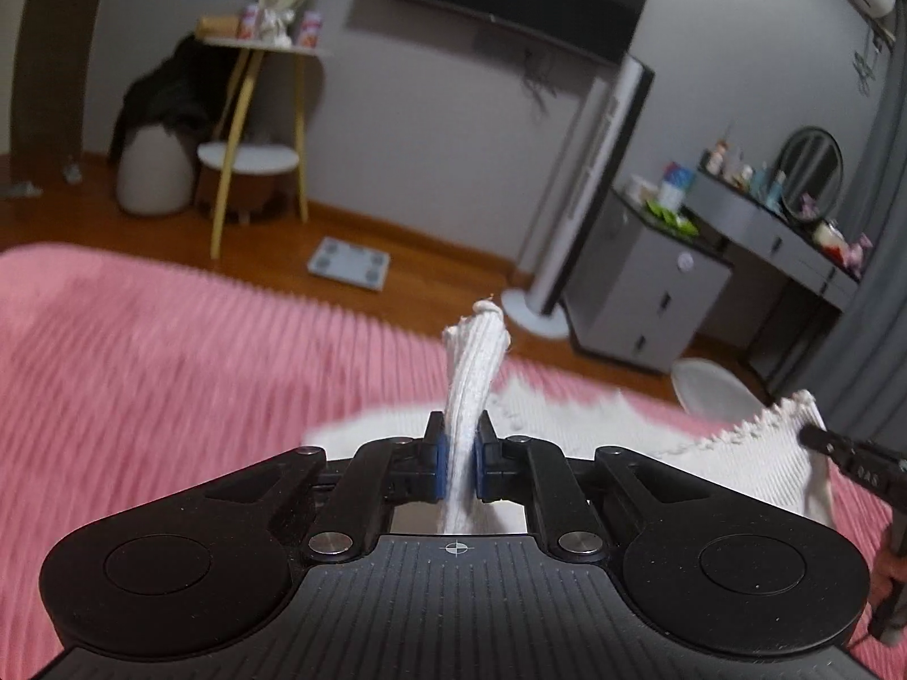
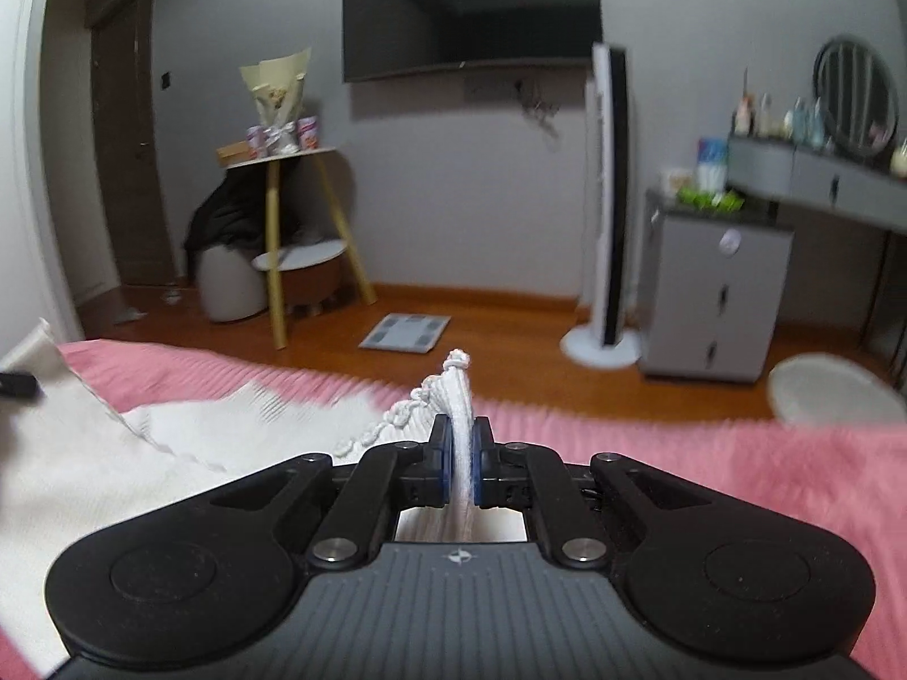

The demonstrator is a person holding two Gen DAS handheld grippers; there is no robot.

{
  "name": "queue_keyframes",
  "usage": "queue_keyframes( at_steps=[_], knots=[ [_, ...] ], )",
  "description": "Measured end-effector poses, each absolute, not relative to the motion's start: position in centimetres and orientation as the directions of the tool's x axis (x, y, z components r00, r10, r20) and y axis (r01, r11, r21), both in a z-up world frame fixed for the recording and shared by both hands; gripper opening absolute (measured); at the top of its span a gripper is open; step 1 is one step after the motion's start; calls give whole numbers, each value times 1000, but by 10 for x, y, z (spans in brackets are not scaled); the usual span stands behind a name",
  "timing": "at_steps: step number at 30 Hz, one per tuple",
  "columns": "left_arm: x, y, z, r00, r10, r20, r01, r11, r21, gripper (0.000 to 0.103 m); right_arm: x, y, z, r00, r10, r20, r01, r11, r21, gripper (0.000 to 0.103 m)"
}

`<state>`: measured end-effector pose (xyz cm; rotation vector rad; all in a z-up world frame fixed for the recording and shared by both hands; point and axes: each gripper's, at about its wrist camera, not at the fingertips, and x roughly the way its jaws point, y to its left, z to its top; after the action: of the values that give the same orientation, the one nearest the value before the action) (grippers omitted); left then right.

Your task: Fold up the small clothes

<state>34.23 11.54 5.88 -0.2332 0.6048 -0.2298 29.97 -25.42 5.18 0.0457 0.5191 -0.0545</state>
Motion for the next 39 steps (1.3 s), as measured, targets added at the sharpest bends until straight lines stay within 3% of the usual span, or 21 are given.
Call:
queue_keyframes(
  at_steps=[9,11,13,15,16,18,19,21,23,29,35,39],
  knots=[
    [407,96,35,804,-130,-580,44,986,-160,12,369,-254,33,861,-165,-480,121,985,-122,6],
    [413,92,26,792,-86,-604,13,992,-125,19,376,-253,25,854,-173,-490,121,983,-135,6],
    [409,94,20,777,-61,-627,-18,993,-118,46,378,-252,18,842,-226,-489,160,972,-174,8],
    [394,102,19,770,-82,-632,-31,986,-166,59,369,-252,18,837,-269,-477,203,961,-186,24],
    [383,106,18,768,-100,-632,-30,981,-192,68,359,-255,20,839,-247,-485,199,969,-148,29],
    [356,113,16,769,-117,-629,-39,973,-228,77,331,-260,24,853,-203,-481,196,978,-65,51],
    [341,114,13,765,-127,-631,-43,968,-246,81,314,-261,26,858,-194,-475,200,979,-39,56],
    [310,118,5,756,-139,-639,-55,960,-273,84,278,-260,24,871,-173,-460,205,979,19,74],
    [283,116,-4,735,-126,-666,-80,960,-269,85,245,-258,18,867,-162,-472,224,971,78,85],
    [239,104,-13,683,-93,-724,-120,964,-236,90,193,-251,0,845,-55,-532,215,945,245,89],
    [228,90,-11,674,-39,-738,-112,982,-154,93,196,-230,11,844,-93,-528,217,959,179,89],
    [231,90,-6,679,-4,-734,-129,984,-124,94,205,-211,5,838,-150,-525,228,970,87,77]
  ],
)
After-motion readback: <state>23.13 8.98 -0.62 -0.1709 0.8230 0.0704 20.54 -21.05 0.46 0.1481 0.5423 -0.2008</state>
